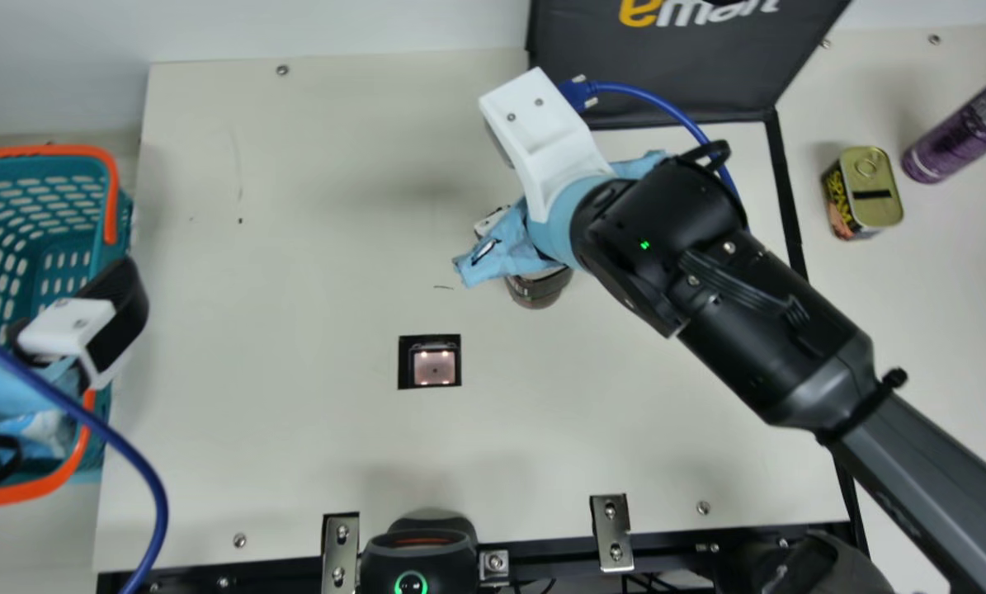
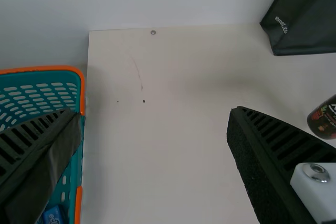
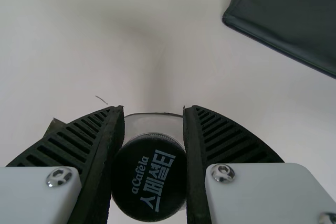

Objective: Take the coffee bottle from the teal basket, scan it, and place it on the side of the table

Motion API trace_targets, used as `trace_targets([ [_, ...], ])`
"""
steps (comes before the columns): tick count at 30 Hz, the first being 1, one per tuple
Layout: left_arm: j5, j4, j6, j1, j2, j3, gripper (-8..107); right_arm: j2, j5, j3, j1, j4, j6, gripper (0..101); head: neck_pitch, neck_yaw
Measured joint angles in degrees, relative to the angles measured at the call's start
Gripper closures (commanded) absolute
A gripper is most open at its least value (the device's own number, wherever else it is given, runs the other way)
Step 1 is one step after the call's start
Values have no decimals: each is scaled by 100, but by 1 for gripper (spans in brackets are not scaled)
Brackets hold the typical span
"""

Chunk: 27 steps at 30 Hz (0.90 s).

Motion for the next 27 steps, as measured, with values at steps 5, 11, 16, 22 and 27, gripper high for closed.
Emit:
trace_targets([
  [5,0,0,0,0,0,0,9,-119,-18,61,-228,30,0,101,0,-633],
  [11,0,0,0,0,0,0,9,-383,-21,288,-711,139,-45,101,0,-1292],
  [16,0,0,0,0,0,0,9,-678,-44,531,-1244,253,-157,101,0,-1292],
  [22,0,0,0,0,0,0,9,-1067,-19,793,-2026,437,-387,101,0,-1292],
  [27,0,0,0,0,0,0,9,-1353,7,928,-2706,583,-647,101,0,-1292],
])
